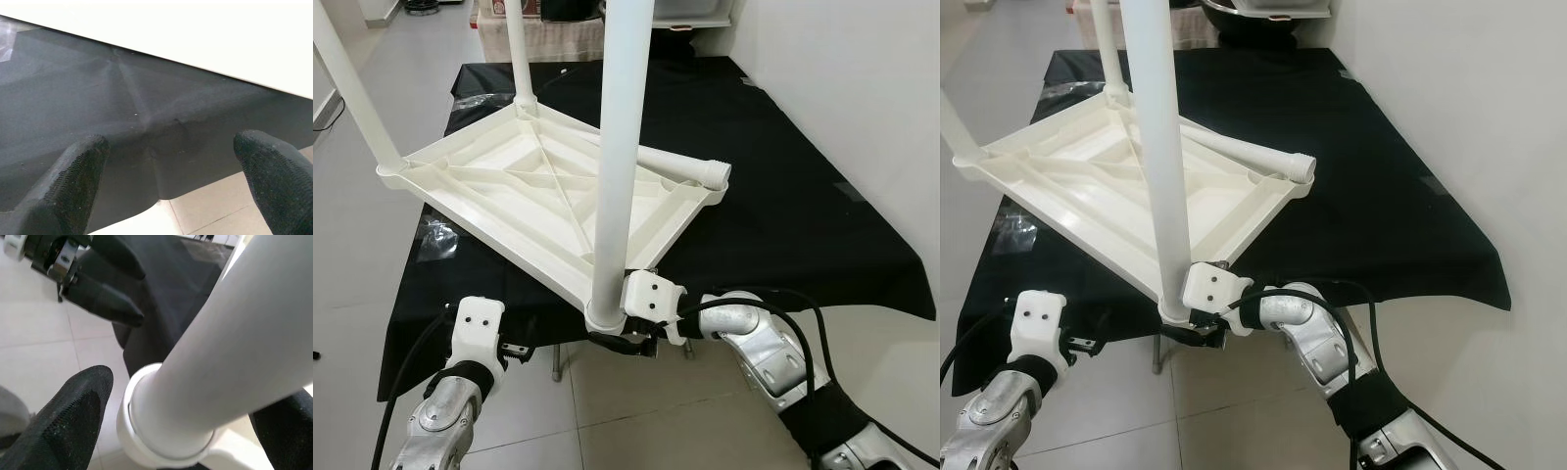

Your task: Building children table

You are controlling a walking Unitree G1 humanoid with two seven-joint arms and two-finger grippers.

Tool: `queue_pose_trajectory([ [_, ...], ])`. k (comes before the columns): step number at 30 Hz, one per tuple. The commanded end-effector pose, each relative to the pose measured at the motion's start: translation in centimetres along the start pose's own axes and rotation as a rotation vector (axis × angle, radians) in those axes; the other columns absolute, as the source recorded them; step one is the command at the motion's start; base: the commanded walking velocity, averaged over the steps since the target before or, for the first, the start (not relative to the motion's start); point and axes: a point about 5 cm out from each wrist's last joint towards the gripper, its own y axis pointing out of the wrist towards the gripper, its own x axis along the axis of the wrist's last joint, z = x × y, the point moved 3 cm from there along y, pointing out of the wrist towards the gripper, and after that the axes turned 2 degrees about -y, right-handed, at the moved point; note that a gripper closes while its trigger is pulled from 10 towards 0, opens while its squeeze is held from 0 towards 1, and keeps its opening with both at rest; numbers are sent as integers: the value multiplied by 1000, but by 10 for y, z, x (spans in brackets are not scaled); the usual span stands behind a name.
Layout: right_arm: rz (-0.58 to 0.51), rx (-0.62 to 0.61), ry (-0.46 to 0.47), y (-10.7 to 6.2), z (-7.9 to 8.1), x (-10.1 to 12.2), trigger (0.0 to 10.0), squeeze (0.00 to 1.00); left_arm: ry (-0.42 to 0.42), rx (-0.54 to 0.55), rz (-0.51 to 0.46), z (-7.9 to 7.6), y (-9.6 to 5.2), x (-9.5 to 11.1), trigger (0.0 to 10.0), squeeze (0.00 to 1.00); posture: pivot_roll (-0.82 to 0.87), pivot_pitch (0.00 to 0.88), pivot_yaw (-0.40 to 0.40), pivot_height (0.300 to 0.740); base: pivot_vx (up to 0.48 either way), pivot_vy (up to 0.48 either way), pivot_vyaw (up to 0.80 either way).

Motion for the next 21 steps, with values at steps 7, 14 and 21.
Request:
queue_pose_trajectory([
  [7,102,109,34,-41,-4,-22,10000,0,23,-36,-8,-8,0,2,10000,0,11,131,-80,740,0,0,0],
  [14,214,128,67,-90,-23,-38,10000,0,29,-83,-7,-13,-6,1,10000,0,17,117,-65,740,0,0,0],
  [21,317,-30,-83,-81,-57,-48,10000,0,31,-91,-4,-17,-7,0,10000,0,20,114,-63,740,0,0,0],
])
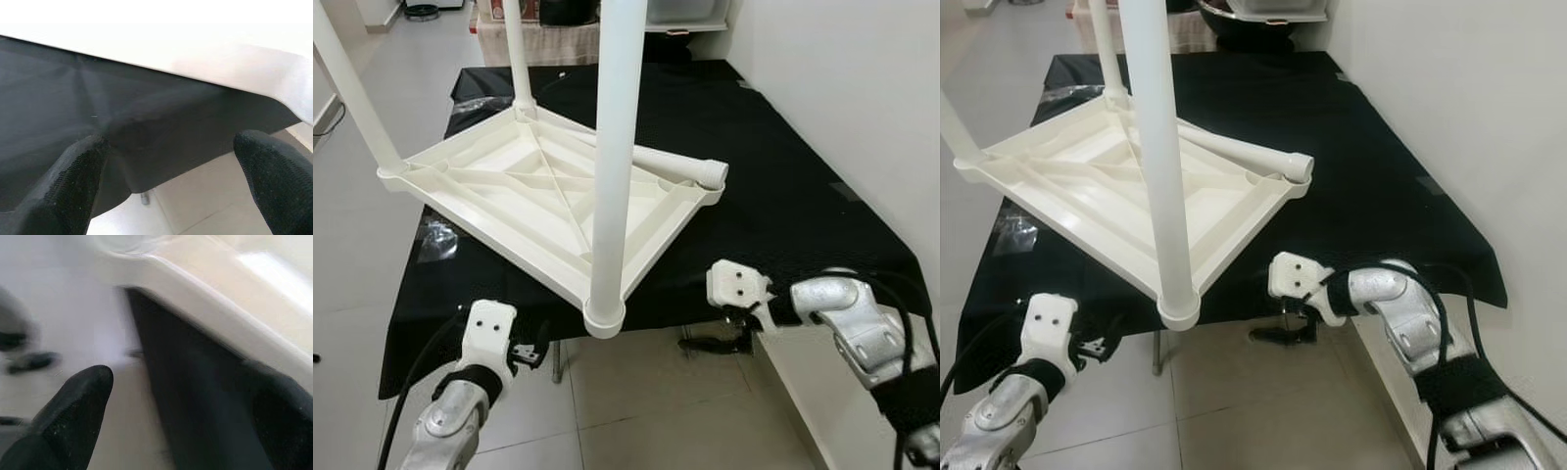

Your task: Building children table

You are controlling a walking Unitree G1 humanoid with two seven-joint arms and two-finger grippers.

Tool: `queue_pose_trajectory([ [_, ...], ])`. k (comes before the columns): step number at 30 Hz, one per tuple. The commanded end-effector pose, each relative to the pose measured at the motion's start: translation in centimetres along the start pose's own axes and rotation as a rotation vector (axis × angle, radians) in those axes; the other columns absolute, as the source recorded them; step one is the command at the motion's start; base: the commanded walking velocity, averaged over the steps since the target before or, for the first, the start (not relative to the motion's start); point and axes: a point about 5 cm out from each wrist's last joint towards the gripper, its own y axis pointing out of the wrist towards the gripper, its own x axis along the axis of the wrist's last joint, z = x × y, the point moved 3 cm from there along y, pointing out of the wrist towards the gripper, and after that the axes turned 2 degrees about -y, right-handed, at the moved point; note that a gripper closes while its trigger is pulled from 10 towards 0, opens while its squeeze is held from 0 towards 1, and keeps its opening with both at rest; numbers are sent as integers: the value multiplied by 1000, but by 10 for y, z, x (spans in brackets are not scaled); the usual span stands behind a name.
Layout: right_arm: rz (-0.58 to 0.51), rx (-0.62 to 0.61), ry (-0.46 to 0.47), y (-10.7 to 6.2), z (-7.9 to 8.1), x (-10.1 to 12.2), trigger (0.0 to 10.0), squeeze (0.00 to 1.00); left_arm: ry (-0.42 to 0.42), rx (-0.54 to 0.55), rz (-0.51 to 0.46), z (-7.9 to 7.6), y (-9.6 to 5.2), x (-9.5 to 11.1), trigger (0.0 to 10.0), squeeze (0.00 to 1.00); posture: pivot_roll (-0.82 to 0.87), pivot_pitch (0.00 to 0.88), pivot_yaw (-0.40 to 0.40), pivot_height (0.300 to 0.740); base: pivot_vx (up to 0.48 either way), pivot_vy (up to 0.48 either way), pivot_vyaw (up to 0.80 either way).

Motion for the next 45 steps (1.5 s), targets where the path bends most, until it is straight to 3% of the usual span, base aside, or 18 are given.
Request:
queue_pose_trajectory([
  [1,21,-60,-51,10,-8,0,10000,0,16,-5,-1,-1,-2,0,10000,0,20,114,-63,740,0,0,0],
  [10,83,-275,-103,38,-49,14,10000,0,40,48,-27,11,-2,9,10000,0,51,120,-77,740,0,0,0],
  [16,41,-316,-51,40,-54,18,10000,0,40,51,-32,11,-7,9,10000,0,65,123,-81,740,0,0,0],
  [17,12,-337,1,37,-54,16,10000,0,7,41,-32,10,-12,8,10000,0,66,128,-76,740,0,0,0],
  [20,-51,-413,142,28,-49,3,10000,0,-45,-62,-31,-6,-28,5,10000,0,55,129,-67,740,0,0,0],
  [23,-67,-444,188,26,-46,-1,10000,0,-83,-132,-17,-17,-34,3,10000,0,43,128,-59,740,0,-275,0],
  [24,-84,-488,246,23,-42,-7,10000,0,-107,-217,-5,-31,-41,3,10000,0,35,128,-53,740,0,-472,0],
  [25,-84,-488,246,23,-42,-7,10000,0,-107,-217,-5,-31,-41,3,10000,0,35,128,-53,740,0,-472,0],
  [28,-128,-607,395,17,-27,-21,10000,0,-145,-398,15,-57,-57,6,10000,0,29,124,-38,740,0,-472,0],
  [32,-154,-651,464,14,-19,-25,10000,0,-165,-467,24,-63,-61,10,10000,0,23,116,-28,740,0,-472,0],
  [33,-180,-655,513,13,-11,-25,10000,0,-187,-547,23,-68,-65,17,10000,0,19,114,-25,740,0,-480,0],
  [36,-199,-637,522,16,-5,-21,10000,0,-191,-630,23,-73,-70,21,10000,0,15,112,-25,740,0,-480,0],
  [39,-218,-581,492,22,3,-13,10000,0,-169,-629,22,-69,-68,21,10000,0,14,108,-29,740,0,-480,267],
  [42,-241,-470,425,34,20,0,10000,0,-140,-534,-5,-59,-52,22,10000,0,15,105,-35,740,0,-480,800],
  [44,-244,-453,416,36,23,2,10000,0,-130,-515,-18,-58,-49,23,10000,0,16,106,-35,740,0,-480,800],
  [45,-242,-437,409,38,26,4,10000,0,-137,-449,-43,-53,-41,26,10000,0,13,103,-40,740,0,0,800],
])
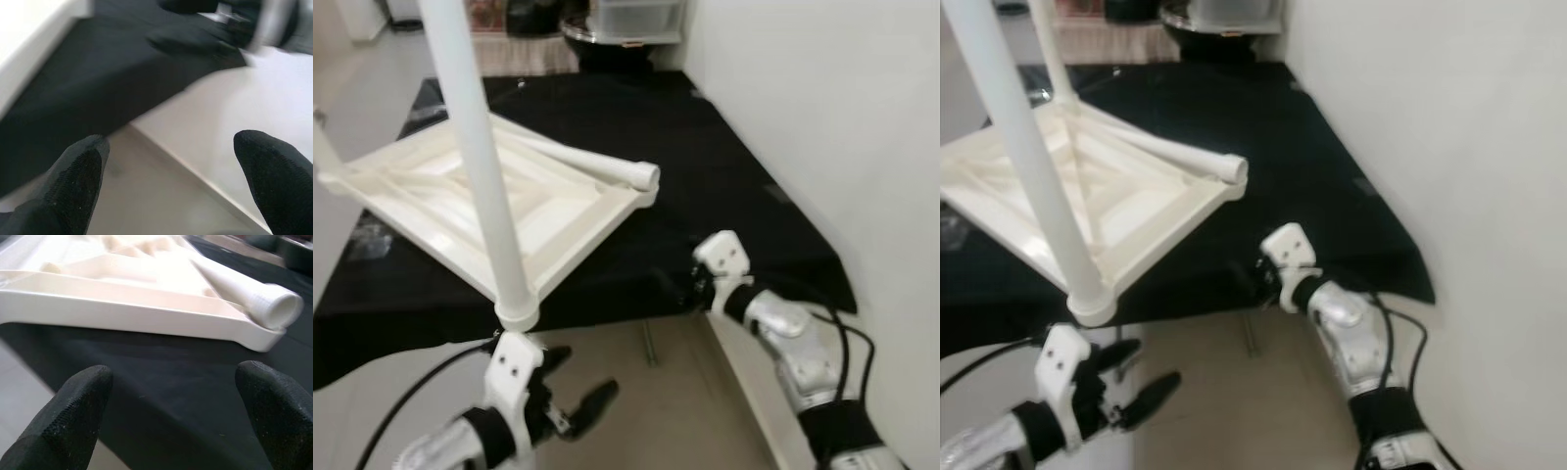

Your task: Building children table

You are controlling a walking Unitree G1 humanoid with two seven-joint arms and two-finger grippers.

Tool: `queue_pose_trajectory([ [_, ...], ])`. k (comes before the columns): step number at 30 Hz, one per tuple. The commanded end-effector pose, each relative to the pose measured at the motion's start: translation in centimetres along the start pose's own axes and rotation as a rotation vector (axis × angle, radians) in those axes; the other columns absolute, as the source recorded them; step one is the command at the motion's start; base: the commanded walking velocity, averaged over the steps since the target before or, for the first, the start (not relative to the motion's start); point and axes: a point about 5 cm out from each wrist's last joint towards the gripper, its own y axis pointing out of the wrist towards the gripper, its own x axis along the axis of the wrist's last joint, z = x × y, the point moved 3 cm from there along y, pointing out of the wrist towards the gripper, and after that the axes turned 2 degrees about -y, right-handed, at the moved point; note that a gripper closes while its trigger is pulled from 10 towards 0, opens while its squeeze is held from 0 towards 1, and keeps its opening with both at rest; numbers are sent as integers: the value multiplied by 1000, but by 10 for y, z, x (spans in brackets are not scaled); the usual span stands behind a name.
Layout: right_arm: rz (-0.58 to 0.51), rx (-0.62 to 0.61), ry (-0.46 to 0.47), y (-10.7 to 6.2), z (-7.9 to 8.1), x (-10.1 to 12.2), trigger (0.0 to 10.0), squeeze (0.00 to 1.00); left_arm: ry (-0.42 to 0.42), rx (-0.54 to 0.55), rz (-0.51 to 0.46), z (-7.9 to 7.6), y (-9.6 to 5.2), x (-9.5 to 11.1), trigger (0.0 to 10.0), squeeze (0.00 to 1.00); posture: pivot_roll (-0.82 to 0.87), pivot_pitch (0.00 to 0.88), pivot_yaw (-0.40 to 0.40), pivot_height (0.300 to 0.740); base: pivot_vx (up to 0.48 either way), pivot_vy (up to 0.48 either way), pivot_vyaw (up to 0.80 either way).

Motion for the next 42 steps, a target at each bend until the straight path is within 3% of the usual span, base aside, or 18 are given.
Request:
queue_pose_trajectory([
  [1,25,16,-11,-4,4,-6,10000,0,-16,73,-4,7,3,-4,10000,0,13,103,-40,740,0,0,800],
  [4,31,32,-32,-2,10,-5,10000,0,45,183,-15,19,19,-2,10000,0,6,98,-47,740,0,0,800],
  [7,35,27,-28,-3,12,-5,10000,0,62,210,-16,21,27,-1,10000,0,-3,96,-46,740,0,0,800],
  [15,67,-148,2,-5,-1,-12,10000,0,60,159,22,15,39,-8,10000,0,-16,88,-38,740,0,0,400],
  [20,49,-166,101,-11,5,-14,10000,0,57,144,4,14,48,-6,10000,0,-21,80,-37,740,359,0,320],
  [24,61,-144,43,-12,12,-17,10000,0,59,146,-4,14,54,-6,10000,0,-26,73,-36,740,390,0,400],
  [28,85,-168,25,-10,9,-18,10000,0,62,143,-3,14,57,-7,10000,0,-28,67,-38,740,379,0,353],
  [38,68,-67,-67,-8,11,-7,10000,0,50,142,-4,14,58,-9,10000,0,-26,70,-42,740,363,0,0],
  [42,69,-22,-141,-7,11,-4,10000,0,43,85,-12,7,59,-9,10000,0,-26,72,-40,740,0,0,0],
])
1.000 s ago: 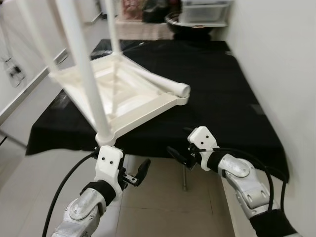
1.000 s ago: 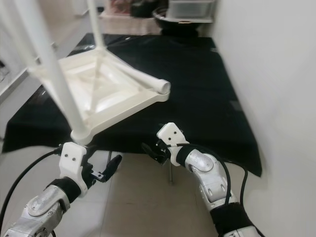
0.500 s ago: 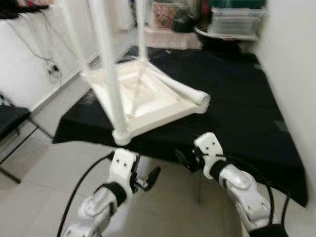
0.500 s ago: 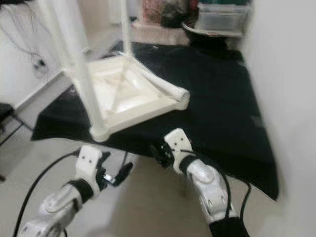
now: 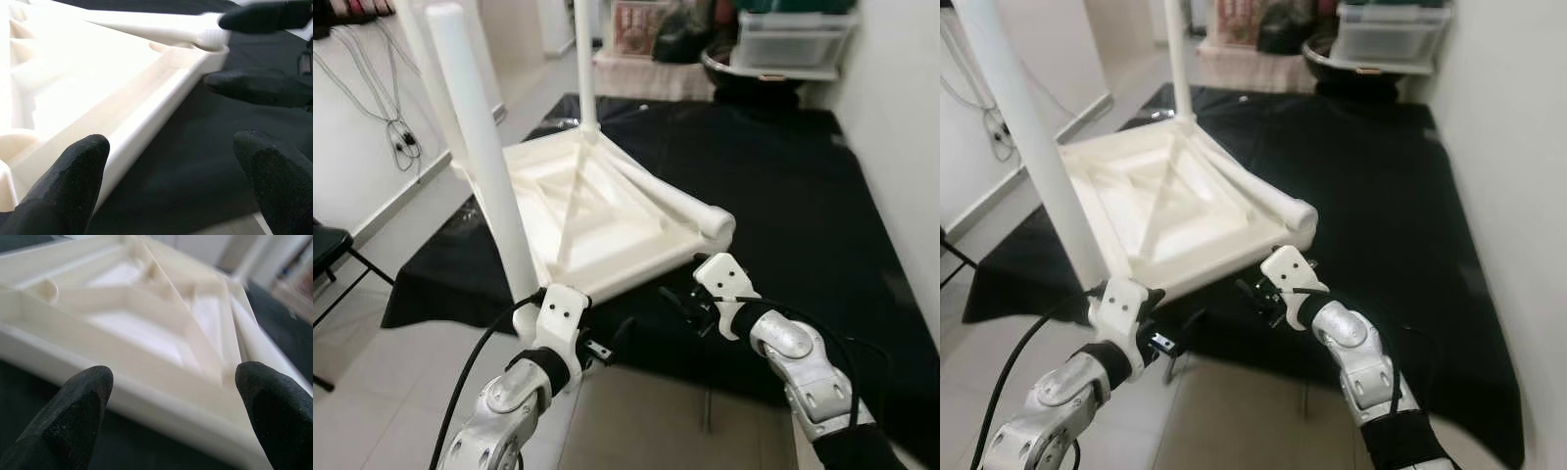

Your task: Building children table

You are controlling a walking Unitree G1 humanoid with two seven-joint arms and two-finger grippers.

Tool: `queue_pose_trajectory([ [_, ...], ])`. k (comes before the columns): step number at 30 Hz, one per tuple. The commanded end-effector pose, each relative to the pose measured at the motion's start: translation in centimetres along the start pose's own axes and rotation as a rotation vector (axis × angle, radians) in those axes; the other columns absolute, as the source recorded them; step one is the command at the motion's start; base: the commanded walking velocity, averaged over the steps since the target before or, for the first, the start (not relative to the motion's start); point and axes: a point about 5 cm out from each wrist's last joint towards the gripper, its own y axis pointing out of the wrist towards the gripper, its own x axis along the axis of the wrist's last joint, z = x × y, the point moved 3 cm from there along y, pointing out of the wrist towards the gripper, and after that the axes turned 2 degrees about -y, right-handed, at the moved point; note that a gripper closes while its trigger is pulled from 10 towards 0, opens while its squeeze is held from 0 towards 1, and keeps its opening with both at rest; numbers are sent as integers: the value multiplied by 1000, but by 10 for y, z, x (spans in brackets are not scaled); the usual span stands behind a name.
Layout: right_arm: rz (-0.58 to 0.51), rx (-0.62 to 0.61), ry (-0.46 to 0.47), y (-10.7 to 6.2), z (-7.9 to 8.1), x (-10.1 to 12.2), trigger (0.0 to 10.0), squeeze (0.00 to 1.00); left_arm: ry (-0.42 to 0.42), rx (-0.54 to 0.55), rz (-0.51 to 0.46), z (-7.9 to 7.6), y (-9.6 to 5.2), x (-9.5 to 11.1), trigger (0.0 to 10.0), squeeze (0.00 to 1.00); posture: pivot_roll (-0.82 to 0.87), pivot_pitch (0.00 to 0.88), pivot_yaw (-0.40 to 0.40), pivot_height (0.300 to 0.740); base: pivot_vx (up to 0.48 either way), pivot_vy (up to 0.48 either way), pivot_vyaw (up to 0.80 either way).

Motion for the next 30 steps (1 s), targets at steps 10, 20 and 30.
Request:
queue_pose_trajectory([
  [10,44,405,-355,0,16,6,10000,0,-16,-152,12,-20,-8,-4,10000,0,-23,75,-43,740,0,0,0],
  [20,84,712,-541,16,23,42,10000,0,-31,-105,1,-17,-11,-3,10000,0,7,96,-74,740,0,0,0],
  [30,166,633,-671,48,-4,53,10000,0,-47,-108,5,-25,-16,-3,10000,0,15,128,-91,740,0,0,0],
])
